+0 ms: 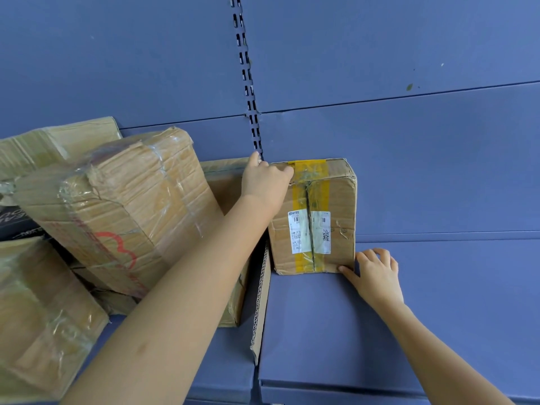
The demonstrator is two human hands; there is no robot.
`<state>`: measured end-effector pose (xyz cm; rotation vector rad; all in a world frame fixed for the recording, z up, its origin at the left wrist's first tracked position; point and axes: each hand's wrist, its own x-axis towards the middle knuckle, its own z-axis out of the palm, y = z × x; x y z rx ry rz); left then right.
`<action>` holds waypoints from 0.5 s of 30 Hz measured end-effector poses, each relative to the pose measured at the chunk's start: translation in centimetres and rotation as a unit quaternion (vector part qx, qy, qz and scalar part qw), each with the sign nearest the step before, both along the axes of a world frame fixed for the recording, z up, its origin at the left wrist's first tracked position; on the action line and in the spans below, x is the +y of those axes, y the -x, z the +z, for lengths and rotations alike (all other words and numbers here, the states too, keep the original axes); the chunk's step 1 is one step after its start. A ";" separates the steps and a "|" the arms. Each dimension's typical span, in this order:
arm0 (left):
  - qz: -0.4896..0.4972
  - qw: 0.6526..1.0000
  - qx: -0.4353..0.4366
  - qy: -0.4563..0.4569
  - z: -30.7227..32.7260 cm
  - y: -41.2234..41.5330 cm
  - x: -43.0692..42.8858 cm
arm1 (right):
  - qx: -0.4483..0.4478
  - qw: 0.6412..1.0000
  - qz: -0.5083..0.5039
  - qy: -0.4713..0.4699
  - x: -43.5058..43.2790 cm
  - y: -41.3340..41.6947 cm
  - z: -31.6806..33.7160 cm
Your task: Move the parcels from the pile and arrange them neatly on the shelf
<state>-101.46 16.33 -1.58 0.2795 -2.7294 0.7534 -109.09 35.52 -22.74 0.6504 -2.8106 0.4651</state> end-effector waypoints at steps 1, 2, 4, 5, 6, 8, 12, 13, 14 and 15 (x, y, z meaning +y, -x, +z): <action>0.006 1.000 -0.005 0.001 0.1 0.2 0.2 | 0.009 1.000 0.006 0.000 -0.1 -0.1 0.1; 0.013 1.000 -0.009 0.003 0.2 0.4 0.4 | 0.025 0.999 0.016 0.011 -0.1 -0.2 0.2; 0.021 1.000 -0.017 0.005 0.4 0.8 0.6 | 0.057 0.996 0.034 0.065 -0.1 -0.4 0.3; 0.021 1.000 -0.018 0.003 0.5 0.9 0.6 | 0.061 0.994 0.038 0.088 -0.1 -0.4 0.3; 0.019 1.000 -0.018 0.000 0.5 1.1 0.6 | 0.055 0.993 0.041 0.097 0.0 -0.4 0.3; 0.015 1.000 -0.016 0.000 0.6 1.4 0.4 | 0.040 0.994 0.041 0.088 0.1 -0.2 0.3; 0.001 1.000 -0.001 -0.009 0.5 1.5 -0.3 | 0.029 0.998 0.030 0.044 0.0 0.4 0.3; -0.005 1.000 0.002 -0.013 0.5 1.4 -0.6 | 0.033 0.998 0.028 0.044 -0.1 0.4 0.3; -0.009 1.000 0.004 -0.015 0.4 1.2 -0.8 | 0.037 0.998 0.026 0.042 -0.1 0.4 0.3; -0.011 1.000 0.006 -0.018 0.4 1.0 -0.9 | 0.041 0.998 0.024 0.035 -0.2 0.3 0.4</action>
